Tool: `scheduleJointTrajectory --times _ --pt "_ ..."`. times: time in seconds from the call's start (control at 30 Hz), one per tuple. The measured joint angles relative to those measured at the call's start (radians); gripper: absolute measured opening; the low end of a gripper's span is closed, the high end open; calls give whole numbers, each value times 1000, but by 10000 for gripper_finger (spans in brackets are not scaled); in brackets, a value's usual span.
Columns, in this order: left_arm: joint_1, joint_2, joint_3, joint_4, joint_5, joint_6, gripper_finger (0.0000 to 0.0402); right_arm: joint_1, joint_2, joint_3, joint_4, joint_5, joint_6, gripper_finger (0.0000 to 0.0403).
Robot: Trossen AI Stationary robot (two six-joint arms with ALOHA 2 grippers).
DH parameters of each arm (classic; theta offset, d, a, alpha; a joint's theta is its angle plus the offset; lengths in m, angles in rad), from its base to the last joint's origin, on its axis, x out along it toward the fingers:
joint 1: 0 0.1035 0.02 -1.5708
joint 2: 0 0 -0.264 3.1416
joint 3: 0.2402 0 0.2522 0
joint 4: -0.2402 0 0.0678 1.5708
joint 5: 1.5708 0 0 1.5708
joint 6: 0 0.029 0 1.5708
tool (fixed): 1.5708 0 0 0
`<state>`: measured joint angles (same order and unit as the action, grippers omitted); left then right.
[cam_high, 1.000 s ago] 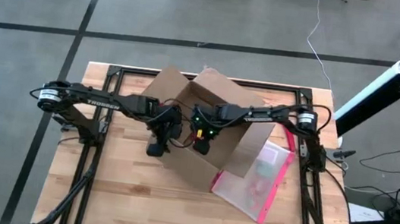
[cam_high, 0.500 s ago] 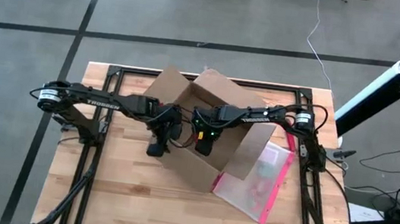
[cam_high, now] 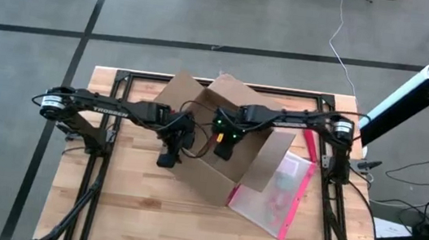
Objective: Unpack boxes
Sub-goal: Put the red candy into the zip bag
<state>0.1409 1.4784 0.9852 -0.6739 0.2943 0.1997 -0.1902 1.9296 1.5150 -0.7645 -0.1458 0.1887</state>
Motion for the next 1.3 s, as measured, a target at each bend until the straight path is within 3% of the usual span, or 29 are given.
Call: scheduleJointTrajectory --times 0.53,0.67,0.83,0.93,1.03,1.3 --pt "74 -132 0 54 -53 -27 276 -11 -353 1 -21 120 126 0" --pt "107 -214 0 173 -53 -82 276 -11 -414 2 3 120 127 0" --pt "119 -298 0 474 -76 -130 276 8 -437 2 84 46 131 0" --pt "111 -312 2 603 -133 -53 276 21 -437 2 149 -15 129 0" --pt "95 -308 2 603 -193 67 276 28 -434 2 180 -63 131 1" --pt "33 -275 1 665 -207 244 276 42 -424 2 178 -74 151 1"
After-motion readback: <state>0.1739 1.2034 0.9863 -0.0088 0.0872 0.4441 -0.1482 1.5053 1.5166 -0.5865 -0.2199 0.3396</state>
